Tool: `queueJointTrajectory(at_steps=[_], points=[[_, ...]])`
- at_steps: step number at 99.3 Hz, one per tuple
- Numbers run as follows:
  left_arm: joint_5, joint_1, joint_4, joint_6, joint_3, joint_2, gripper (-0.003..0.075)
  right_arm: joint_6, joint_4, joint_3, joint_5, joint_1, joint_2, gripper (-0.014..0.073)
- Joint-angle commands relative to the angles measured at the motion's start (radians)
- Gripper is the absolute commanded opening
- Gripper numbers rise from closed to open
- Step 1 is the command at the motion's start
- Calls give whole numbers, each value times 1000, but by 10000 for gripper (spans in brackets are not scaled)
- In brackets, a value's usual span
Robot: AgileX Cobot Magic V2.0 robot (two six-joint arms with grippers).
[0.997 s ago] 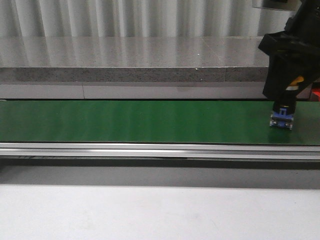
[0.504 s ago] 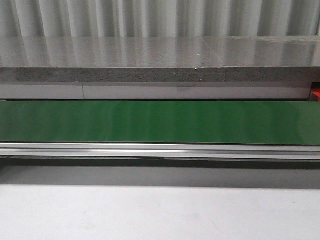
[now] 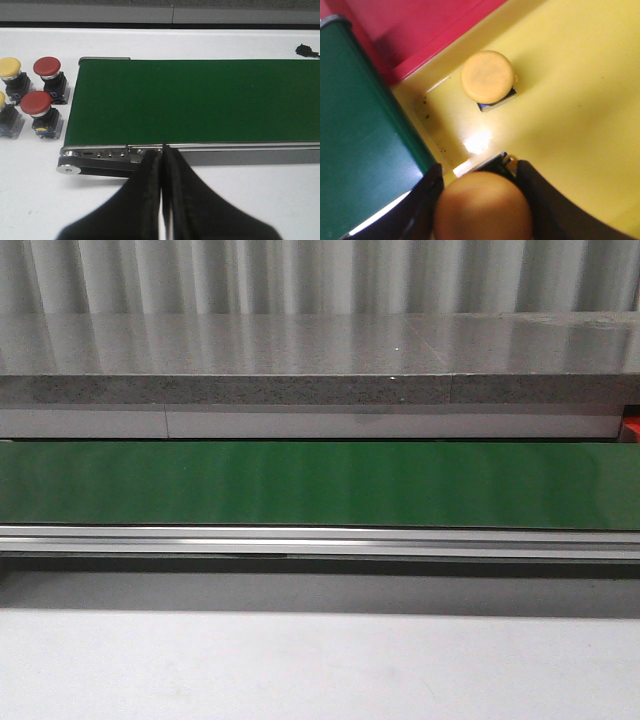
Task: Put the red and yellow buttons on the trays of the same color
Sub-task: 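Lower the yellow button into the yellow tray and release it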
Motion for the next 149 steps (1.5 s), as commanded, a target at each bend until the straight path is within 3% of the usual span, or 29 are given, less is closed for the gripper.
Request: queueJointTrajectory(at_steps=[1, 28, 29, 57, 100, 114, 140, 149], points=[[-71, -8, -14, -3, -27, 3, -19, 6, 10, 35, -127, -9, -32, 62], [-71, -8, -14, -3, -27, 3, -19, 6, 10, 123, -277, -15, 20, 62], [-71, -8, -14, -3, -27, 3, -19, 6, 24, 47, -165, -14, 78, 589], [-71, -8, -14, -3, -27, 3, -19, 4, 24, 30, -126, 73, -121, 589], [-71, -8, -14, -3, -27, 3, -19, -141, 24, 30, -103, 458, -456, 585], [-71, -8, -14, -3, -27, 3, -19, -159, 24, 30, -64, 497, -474, 469], [-71, -8, -14, -3, -27, 3, -19, -160, 24, 30, -56, 497, -474, -129], [-71, -8, -14, -3, -27, 3, -19, -160, 24, 30, -58, 497, -474, -124]])
